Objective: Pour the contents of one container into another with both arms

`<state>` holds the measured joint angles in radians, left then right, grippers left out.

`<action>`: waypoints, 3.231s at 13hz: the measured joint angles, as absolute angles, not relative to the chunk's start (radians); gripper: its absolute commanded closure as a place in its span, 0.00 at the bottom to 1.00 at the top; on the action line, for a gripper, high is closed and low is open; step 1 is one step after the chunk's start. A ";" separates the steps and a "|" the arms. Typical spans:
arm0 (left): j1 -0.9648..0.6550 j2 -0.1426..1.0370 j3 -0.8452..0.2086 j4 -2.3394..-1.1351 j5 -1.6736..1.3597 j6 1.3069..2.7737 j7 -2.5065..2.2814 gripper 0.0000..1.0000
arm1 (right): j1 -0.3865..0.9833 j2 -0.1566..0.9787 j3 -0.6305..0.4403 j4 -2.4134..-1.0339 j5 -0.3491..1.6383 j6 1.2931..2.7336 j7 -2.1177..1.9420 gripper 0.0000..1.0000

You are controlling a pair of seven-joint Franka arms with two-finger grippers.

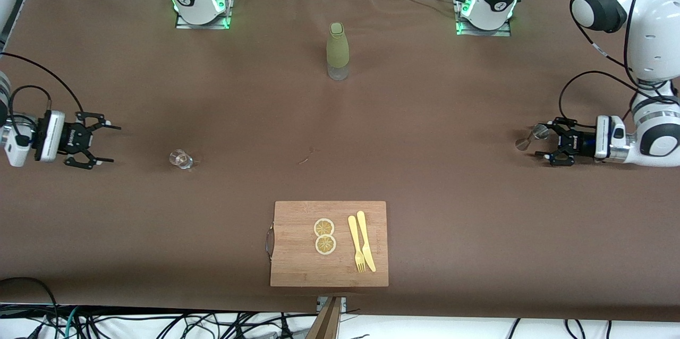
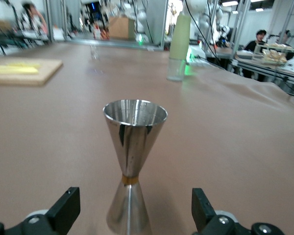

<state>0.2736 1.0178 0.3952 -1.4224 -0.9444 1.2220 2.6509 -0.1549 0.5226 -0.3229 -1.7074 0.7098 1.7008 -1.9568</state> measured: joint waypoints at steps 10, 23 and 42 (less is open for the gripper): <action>0.224 0.895 0.400 -1.293 -0.625 1.188 2.064 0.00 | -0.071 0.268 -0.310 -1.717 0.324 1.697 -1.243 0.02; -0.002 0.523 0.397 -1.273 -0.533 1.093 1.064 0.00 | -0.052 0.015 -0.063 -1.715 0.009 1.637 -0.244 0.01; -0.180 0.280 0.211 -1.272 -0.206 1.273 0.275 0.00 | -0.025 0.027 -0.087 -1.640 -0.001 1.612 -0.181 0.01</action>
<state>-0.1796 0.2805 0.2106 -1.2723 -0.2062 1.2733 0.2750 -0.0246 0.0266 -0.0874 -1.6395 -0.0006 1.6120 -0.1811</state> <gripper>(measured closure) 0.000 0.004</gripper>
